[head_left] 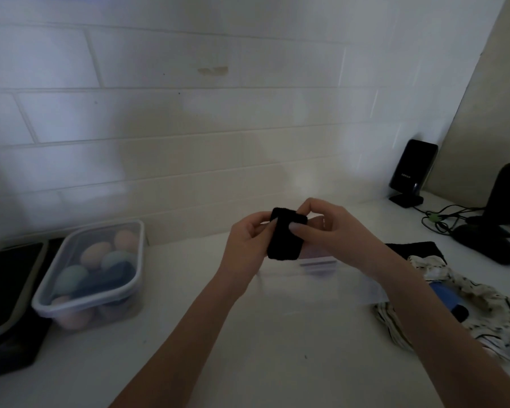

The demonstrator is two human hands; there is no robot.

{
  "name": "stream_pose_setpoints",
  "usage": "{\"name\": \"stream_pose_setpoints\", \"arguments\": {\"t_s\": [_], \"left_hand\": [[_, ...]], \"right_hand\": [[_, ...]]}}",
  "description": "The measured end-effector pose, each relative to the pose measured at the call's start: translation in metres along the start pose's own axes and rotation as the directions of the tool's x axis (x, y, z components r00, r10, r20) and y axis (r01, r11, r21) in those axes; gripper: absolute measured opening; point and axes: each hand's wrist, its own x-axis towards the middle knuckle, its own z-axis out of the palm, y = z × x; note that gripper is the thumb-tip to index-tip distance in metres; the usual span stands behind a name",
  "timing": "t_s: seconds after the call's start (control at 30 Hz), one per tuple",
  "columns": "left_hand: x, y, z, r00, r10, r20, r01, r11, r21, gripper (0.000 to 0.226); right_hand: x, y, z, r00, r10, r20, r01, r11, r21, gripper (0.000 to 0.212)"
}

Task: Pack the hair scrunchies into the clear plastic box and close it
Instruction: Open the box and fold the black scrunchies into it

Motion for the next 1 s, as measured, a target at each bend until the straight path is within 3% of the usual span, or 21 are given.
{"name": "stream_pose_setpoints", "arguments": {"t_s": [0.2, 0.57, 0.67, 0.73, 0.83, 1.0], "left_hand": [[-0.003, 0.005, 0.002, 0.999, 0.009, 0.042, -0.006, 0.998, -0.065, 0.020], [-0.005, 0.006, 0.003, 0.994, -0.030, 0.101, 0.028, 1.000, 0.013, 0.022], [-0.005, 0.008, 0.002, 0.988, -0.071, 0.135, 0.074, 0.997, -0.019, 0.025], [-0.005, 0.008, 0.000, 0.985, -0.058, 0.160, 0.058, 0.998, 0.008, 0.011], [-0.004, 0.008, -0.003, 0.990, -0.020, 0.138, 0.005, 0.994, 0.108, 0.028], [-0.010, 0.013, -0.006, 0.993, -0.014, 0.116, -0.007, 0.984, 0.180, 0.036]], "right_hand": [[0.003, 0.003, 0.002, 0.987, -0.023, -0.158, 0.013, 0.998, -0.063, 0.013], [0.003, 0.007, -0.001, 0.984, -0.097, -0.149, 0.054, 0.961, -0.269, 0.013], [0.003, 0.006, 0.000, 0.976, -0.085, -0.198, 0.037, 0.972, -0.233, 0.015], [0.003, 0.004, 0.000, 0.970, -0.058, -0.236, 0.022, 0.988, -0.151, 0.018], [0.000, -0.002, 0.000, 0.974, 0.025, -0.225, -0.015, 0.999, 0.047, 0.018], [-0.007, -0.004, 0.003, 0.983, 0.092, -0.156, -0.073, 0.990, 0.124, 0.011]]}}
